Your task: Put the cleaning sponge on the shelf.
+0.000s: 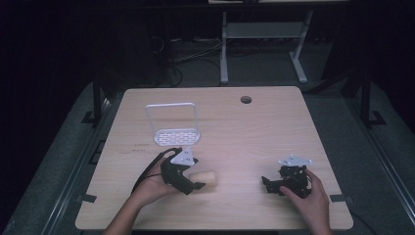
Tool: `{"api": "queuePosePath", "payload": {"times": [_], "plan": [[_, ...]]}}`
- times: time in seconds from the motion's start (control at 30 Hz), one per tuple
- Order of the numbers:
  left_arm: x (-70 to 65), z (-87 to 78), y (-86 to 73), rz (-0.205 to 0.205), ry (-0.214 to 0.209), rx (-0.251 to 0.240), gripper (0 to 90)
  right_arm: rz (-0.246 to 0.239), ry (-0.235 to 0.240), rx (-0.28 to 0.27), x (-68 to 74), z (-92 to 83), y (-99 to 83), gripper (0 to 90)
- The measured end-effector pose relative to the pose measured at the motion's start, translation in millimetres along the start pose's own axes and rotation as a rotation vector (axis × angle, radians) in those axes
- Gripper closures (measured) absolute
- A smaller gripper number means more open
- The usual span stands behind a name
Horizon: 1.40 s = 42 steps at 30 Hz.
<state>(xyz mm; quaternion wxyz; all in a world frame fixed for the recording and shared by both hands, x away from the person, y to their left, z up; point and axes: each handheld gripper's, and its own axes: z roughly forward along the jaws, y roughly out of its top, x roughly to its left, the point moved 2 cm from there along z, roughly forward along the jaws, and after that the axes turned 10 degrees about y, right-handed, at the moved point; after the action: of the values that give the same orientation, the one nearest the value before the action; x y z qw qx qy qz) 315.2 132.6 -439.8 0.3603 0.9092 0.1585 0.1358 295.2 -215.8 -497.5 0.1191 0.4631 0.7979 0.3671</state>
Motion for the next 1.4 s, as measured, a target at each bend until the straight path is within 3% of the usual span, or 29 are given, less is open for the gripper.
{"api": "queuePosePath", "payload": {"times": [0.67, 1.27, 1.4], "plan": [[-2.8, 20.2, 0.8, 0.053, -0.068, 0.035, 14.0, 0.001, 0.0, -0.001, 0.1, 0.0, 0.0, 0.0], [-0.9, 27.8, -3.8, 0.05, -0.082, 0.074, 14.5, 0.001, 0.0, -0.001, 0.1, 0.1, 0.0, 0.0], [-1.0, 29.5, -5.1, 0.065, -0.077, 0.08, 19.5, 0.002, 0.0, -0.001, 0.1, 0.0, 0.0, 0.0]]}}
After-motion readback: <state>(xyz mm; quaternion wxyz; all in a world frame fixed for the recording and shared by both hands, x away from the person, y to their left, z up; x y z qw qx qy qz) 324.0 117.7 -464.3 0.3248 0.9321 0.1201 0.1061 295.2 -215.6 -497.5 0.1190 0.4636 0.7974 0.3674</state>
